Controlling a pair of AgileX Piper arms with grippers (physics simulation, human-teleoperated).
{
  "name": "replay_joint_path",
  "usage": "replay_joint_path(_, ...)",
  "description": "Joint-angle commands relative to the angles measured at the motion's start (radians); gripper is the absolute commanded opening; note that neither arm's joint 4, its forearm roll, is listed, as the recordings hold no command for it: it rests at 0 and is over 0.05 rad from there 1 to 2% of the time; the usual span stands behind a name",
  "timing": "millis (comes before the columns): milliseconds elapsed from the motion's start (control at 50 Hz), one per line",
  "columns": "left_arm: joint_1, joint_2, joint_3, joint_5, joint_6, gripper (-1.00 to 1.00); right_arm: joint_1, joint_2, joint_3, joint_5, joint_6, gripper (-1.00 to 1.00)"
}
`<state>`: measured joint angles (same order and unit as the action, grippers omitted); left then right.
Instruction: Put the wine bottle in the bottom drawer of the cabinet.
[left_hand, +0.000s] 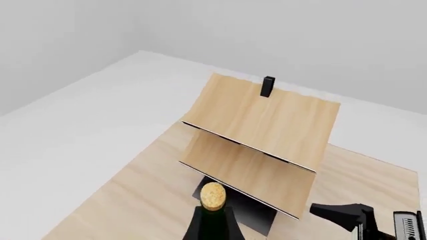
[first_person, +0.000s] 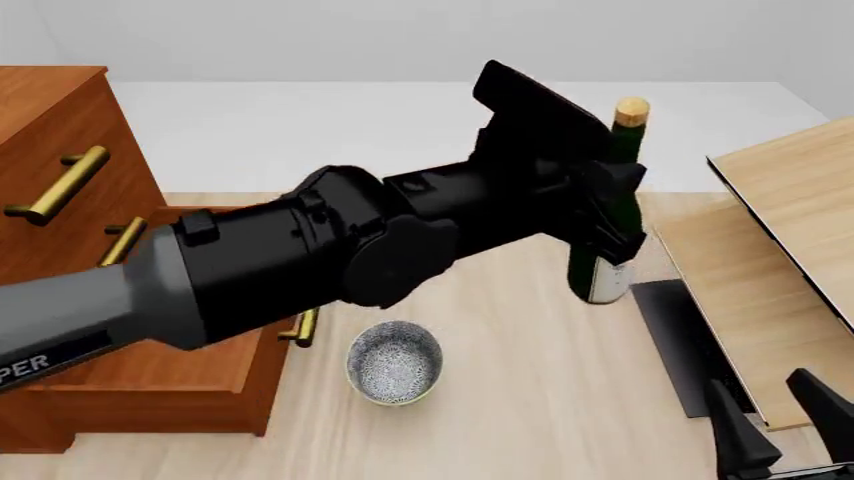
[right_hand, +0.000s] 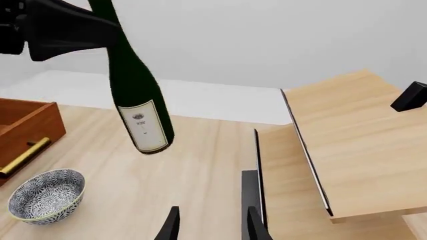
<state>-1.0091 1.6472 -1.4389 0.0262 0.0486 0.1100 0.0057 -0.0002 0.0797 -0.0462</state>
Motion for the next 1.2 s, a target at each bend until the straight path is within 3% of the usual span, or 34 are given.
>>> replay_joint_path(20,0.035,-0.115,0.061,0.019,0.008,-1.00,0.004,0.002,0.000,-0.002,-0.005,1.00)
replay_joint_path(380,0.132,-0.256,0.157,0.050,0.016,-1.00,0.008,-0.001,0.000,0.000,-0.003,1.00)
replay_joint_path(400,0.163,-0.261,0.153,0.062,-0.007,-1.00,0.010,-0.001,0.000,0.001,-0.005,1.00)
replay_joint_path(500,0.192,-0.289,0.160,0.093,0.040,-1.00,0.011,0.005,0.000,-0.005,-0.003,1.00)
replay_joint_path(740,0.286,-0.384,0.190,0.157,0.041,-1.00,0.016,0.001,0.000,-0.003,-0.005,1.00)
replay_joint_path(780,0.323,-0.386,0.193,0.172,0.066,-1.00,0.014,0.001,0.000,-0.003,-0.005,1.00)
replay_joint_path(1200,0.458,-0.542,0.239,0.266,0.051,-1.00,0.019,0.002,0.000,-0.007,-0.008,1.00)
